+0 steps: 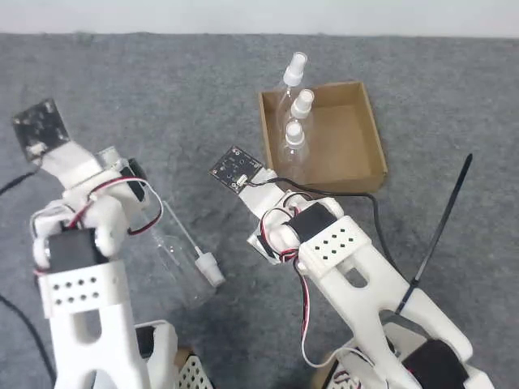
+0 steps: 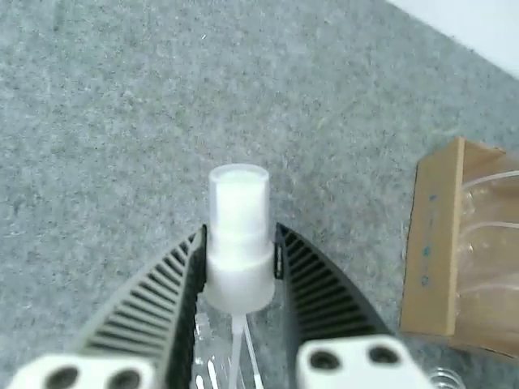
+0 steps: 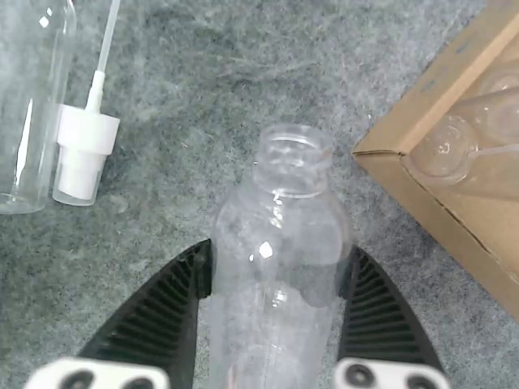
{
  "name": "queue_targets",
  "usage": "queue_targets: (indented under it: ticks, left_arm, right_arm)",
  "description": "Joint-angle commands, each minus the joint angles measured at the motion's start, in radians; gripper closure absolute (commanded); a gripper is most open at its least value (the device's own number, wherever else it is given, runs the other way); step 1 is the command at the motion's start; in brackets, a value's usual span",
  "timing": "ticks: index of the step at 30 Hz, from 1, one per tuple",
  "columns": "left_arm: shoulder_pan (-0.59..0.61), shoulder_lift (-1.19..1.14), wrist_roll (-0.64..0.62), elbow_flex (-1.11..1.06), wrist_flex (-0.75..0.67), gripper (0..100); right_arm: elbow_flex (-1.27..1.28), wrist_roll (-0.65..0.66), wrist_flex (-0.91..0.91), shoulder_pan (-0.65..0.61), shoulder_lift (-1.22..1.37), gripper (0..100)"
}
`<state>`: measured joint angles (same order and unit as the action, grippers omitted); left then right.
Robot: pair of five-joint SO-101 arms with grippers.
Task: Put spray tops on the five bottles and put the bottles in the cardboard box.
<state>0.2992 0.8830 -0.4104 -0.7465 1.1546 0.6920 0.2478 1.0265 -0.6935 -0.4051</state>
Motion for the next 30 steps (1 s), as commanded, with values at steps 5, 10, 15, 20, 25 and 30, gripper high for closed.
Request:
queue_targets:
  ticks: [5,10,15,20,25,30]
  left_arm:
    - [-0.005,0.181,-0.160,-0.102,-0.086,99]
    - [-0.005,0.288,-0.176,-0.182,-0.149,99]
    - [-0.005,0.384,-0.180,-0.240,-0.183,99]
    - [-0.005,0.440,-0.245,-0.272,-0.183,99]
    - [-0.005,0.453,-0.249,-0.277,-0.183,99]
    - [-0.002,0.454,-0.331,-0.277,-0.183,99]
  right_arm:
    - [-0.012,0.015,-0.018,0.012,-0.051,87.3]
    - [-0.012,0.015,-0.018,0.012,-0.051,87.3]
    - [-0.012,0.015,-0.018,0.012,-0.051,87.3]
    - [-0.012,0.015,-0.018,0.005,-0.051,87.3]
    - [0.031,0.015,-0.064,-0.035,-0.051,87.3]
    - [0.074,0.015,-0.122,-0.054,-0.051,87.3]
